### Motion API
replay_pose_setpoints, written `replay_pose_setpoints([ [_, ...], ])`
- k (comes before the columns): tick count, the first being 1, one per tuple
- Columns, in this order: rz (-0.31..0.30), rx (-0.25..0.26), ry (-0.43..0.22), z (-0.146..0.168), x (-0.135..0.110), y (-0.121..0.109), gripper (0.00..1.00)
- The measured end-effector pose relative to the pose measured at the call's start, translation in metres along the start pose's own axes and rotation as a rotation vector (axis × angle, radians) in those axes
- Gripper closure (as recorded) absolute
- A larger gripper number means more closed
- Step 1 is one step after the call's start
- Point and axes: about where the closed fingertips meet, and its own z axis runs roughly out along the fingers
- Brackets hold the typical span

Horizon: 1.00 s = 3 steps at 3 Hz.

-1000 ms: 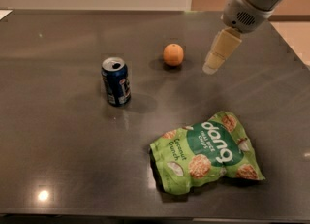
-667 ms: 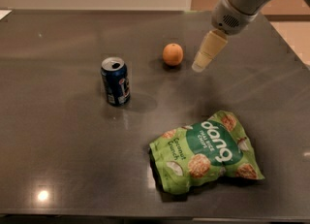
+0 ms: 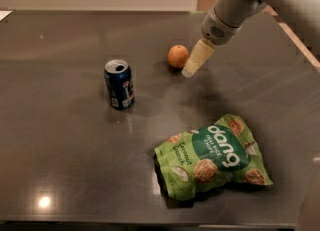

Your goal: Move orange near pepsi can

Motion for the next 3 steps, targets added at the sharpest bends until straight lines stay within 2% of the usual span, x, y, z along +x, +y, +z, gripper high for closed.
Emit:
replay_pose_setpoints([
  [3, 0.031, -0.045, -0.045, 0.045, -0.033, -0.011, 0.00],
])
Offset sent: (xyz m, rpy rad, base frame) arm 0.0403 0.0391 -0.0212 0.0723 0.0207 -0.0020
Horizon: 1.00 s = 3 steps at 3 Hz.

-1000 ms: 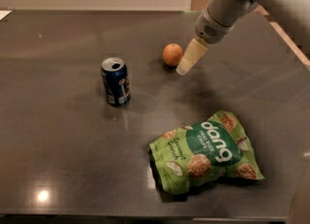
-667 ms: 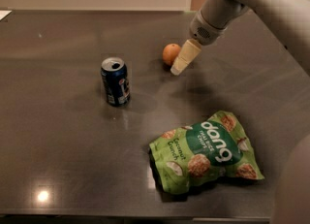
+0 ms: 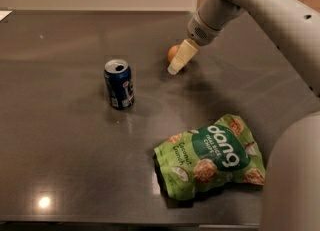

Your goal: Move orange near pepsi can

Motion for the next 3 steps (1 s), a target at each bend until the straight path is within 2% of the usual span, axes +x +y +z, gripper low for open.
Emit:
replay_pose_setpoints([
  [1, 0.007, -0.003, -0.002, 0.0089, -0.0050, -0.0037, 0.00],
  [2, 0.010, -0.002, 0.002, 0.0132, -0.0071, -0.0058, 0.17],
  [3, 0.006, -0.001, 0.003, 0.0139, -0.0077, -0.0058, 0.41],
])
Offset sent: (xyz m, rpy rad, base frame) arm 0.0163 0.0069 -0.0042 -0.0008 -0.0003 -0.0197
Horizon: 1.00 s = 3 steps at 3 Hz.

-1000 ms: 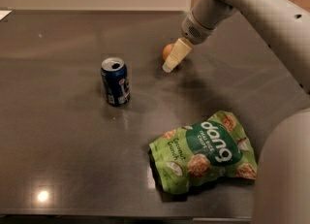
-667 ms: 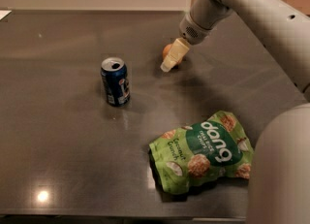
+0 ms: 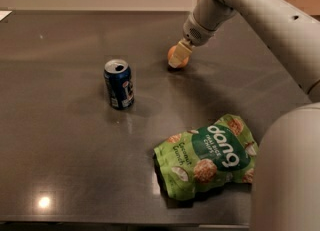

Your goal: Move orange near pepsi can

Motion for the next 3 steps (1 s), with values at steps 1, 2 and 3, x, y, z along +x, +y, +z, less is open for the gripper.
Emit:
replay_pose_setpoints([
  [1, -0.011, -0.001, -0.011, -0.005, 0.000, 0.004, 0.64],
  [2, -0.060, -0.011, -0.026, -0.022, 0.002, 0.020, 0.88],
  [3, -0.134, -0.053, -0.038, -0.040, 0.005, 0.049, 1.00],
])
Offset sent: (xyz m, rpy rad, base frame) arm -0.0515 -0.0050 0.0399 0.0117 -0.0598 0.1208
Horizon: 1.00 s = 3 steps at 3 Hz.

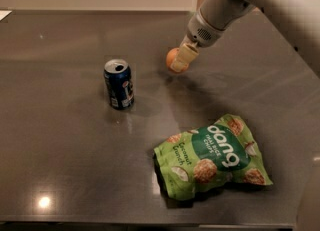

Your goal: Move orange near pepsi can

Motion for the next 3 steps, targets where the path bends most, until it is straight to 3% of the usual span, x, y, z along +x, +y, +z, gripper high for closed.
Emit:
replay_pose_setpoints([
  [2, -0.124, -0.106, -0.035, -0.004, -0.013, 0.064, 1.00],
  [3, -0.163, -0.124, -0.047, 0.000, -0.020, 0.083, 1.00],
])
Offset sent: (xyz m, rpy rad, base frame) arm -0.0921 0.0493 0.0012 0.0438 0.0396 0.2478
